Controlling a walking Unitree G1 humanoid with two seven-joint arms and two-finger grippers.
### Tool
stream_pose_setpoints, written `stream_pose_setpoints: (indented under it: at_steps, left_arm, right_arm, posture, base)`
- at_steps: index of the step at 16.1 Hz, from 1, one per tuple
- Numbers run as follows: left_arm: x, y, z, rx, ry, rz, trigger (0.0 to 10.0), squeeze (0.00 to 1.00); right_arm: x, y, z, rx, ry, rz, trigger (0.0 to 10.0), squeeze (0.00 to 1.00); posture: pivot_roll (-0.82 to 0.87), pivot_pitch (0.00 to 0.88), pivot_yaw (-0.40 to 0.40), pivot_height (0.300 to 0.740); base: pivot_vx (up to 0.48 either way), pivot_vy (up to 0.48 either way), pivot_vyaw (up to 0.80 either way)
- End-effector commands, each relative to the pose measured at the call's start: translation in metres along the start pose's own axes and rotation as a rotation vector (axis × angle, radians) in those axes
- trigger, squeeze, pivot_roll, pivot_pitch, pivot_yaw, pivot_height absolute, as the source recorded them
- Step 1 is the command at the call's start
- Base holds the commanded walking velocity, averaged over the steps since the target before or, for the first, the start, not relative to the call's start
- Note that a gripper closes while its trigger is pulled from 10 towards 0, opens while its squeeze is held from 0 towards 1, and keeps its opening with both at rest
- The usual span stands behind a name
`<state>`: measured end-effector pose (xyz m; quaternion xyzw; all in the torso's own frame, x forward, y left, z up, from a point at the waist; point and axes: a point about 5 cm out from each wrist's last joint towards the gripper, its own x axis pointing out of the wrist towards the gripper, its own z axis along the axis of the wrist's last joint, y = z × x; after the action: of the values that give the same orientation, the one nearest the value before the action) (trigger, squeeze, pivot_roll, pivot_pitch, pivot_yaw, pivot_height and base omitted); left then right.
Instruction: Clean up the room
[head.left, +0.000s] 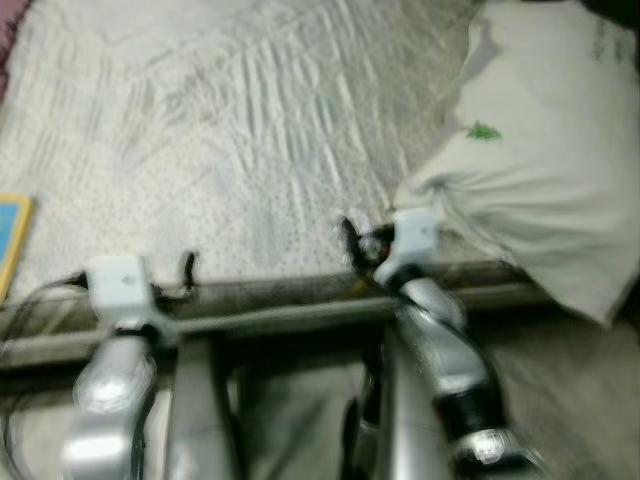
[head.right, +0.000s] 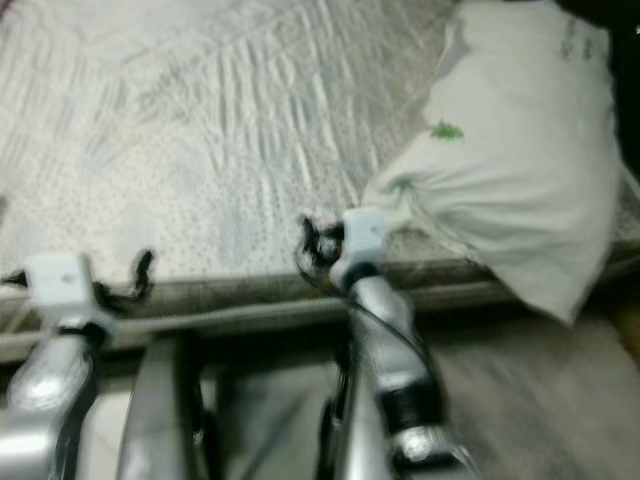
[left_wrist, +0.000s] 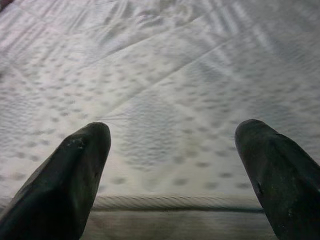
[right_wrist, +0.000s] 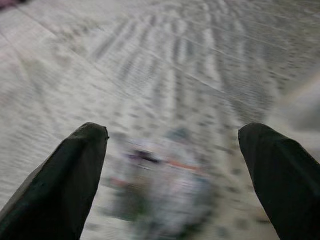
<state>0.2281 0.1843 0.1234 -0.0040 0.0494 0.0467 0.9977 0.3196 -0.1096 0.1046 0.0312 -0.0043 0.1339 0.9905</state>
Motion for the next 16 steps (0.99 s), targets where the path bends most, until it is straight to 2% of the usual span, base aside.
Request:
stream_pose_setpoints:
  at_steps: [1,4,10,13,14,15,16]
  left_arm:
    - [-0.008,0.005,-0.011,0.019,0.06,0.027,10.0,0.0]
    - [-0.014,0.005,-0.013,0.01,0.084,0.042,10.0,0.0]
    - [-0.025,0.012,-0.011,0.034,0.105,0.071,10.0,0.0]
    - [-0.026,0.013,-0.01,0.039,0.108,0.081,10.0,0.0]
    - [-0.026,0.013,-0.01,0.04,0.11,0.08,10.0,0.0]
    - [-0.026,0.013,-0.01,0.04,0.111,0.08,10.0,0.0]
    - [-0.026,0.013,-0.01,0.04,0.111,0.079,10.0,0.0]
  right_arm:
    - [-0.001,-0.002,-0.007,0.002,0.026,0.0,10.0,0.0]
    - [0.006,-0.002,-0.007,-0.022,0.031,0.032,10.0,0.0]
    - [0.019,0.02,-0.019,-0.101,0.093,0.181,10.0,0.0]
    - [0.032,0.036,-0.015,-0.108,0.094,0.159,10.0,0.0]
    - [0.035,0.041,-0.016,-0.14,0.104,0.143,10.0,0.0]
    - [0.035,0.041,-0.016,-0.144,0.106,0.139,10.0,0.0]
    - [0.036,0.044,-0.018,-0.151,0.119,0.138,3.6,0.0]
  posture:
    - [0.13,0.198,-0.078,0.484]
    - [0.15,0.202,-0.081,0.484]
    - [0.18,0.214,-0.078,0.484]
    - [0.19,0.216,-0.081,0.484]
    - [0.19,0.216,-0.079,0.484]
    - [0.19,0.216,-0.079,0.484]
    - [0.2,0.215,-0.079,0.484]
  base:
    - [0.0,0.0,0.0]
    - [0.0,0.0,0.0]
    - [0.0,0.0,0.0]
    - [0.0,0.0,0.0]
    - [0.0,0.0,0.0]
    - [0.0,0.0,0.0]
    - [0.0,0.0,0.0]
